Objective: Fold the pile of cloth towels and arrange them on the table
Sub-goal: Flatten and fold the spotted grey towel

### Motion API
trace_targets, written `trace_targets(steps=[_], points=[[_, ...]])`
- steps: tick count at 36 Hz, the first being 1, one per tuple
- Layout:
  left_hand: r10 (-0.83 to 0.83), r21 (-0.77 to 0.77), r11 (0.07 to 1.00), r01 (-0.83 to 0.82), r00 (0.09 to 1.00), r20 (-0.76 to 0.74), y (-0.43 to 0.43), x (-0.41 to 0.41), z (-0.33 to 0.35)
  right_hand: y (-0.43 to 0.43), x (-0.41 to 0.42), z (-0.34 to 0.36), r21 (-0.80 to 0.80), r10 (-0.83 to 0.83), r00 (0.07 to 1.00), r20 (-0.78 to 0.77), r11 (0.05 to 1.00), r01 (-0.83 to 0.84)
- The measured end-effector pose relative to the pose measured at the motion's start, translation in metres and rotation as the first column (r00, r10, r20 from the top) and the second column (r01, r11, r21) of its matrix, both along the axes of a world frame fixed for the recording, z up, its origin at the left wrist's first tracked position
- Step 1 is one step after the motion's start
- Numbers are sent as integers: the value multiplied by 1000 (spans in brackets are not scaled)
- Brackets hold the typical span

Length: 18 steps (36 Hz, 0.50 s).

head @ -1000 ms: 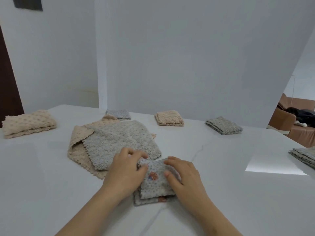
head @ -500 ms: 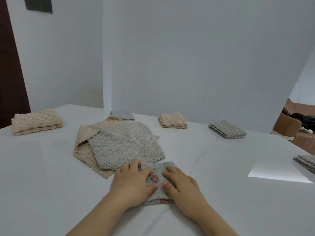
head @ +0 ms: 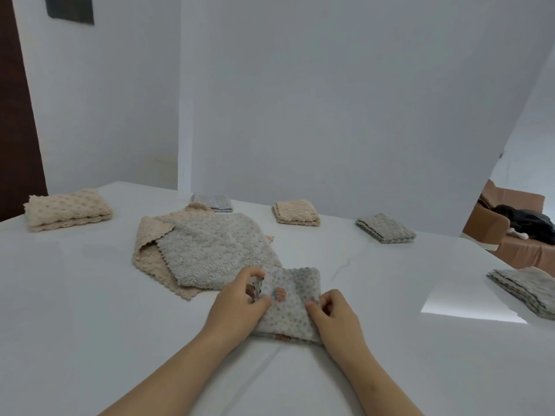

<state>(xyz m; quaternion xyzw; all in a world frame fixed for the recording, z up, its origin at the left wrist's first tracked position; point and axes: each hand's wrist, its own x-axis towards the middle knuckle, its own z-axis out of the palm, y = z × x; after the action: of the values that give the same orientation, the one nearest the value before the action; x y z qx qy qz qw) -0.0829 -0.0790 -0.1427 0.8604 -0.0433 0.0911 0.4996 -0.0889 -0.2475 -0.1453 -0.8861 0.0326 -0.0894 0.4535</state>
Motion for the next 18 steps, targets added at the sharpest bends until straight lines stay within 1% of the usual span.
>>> trace_targets(steps=[1, 3, 6, 10, 13, 16, 18], points=[[-4, -40, 999, 4, 1000, 9, -4, -3, 0, -3, -4, 1, 59, -5, 1000, 1, 998, 5], [-16, -79, 997, 18, 999, 30, -14, -11, 0, -12, -12, 3, 126, -12, 1000, -5, 992, 13], [-69, -98, 993, 71, 997, 26, -34, -24, 0, -33, -27, 7, 160, -33, 999, -9, 987, 34], [-175, -48, 983, 175, 984, 9, -70, -37, -3, -73, -51, 11, 125, -64, 998, -8, 990, 64], [-255, -7, 967, 255, 967, -14, -103, -44, -4, -107, -71, 11, 76, -120, 993, 10, 990, 118], [-352, 32, 935, 353, 936, -26, -138, -55, -4, -142, -90, 8, 38, -196, 980, 20, 980, 195], [-409, 92, 908, 409, 912, -23, -159, -63, -3, -163, -103, 8, 26, -227, 974, 12, 974, 226]])
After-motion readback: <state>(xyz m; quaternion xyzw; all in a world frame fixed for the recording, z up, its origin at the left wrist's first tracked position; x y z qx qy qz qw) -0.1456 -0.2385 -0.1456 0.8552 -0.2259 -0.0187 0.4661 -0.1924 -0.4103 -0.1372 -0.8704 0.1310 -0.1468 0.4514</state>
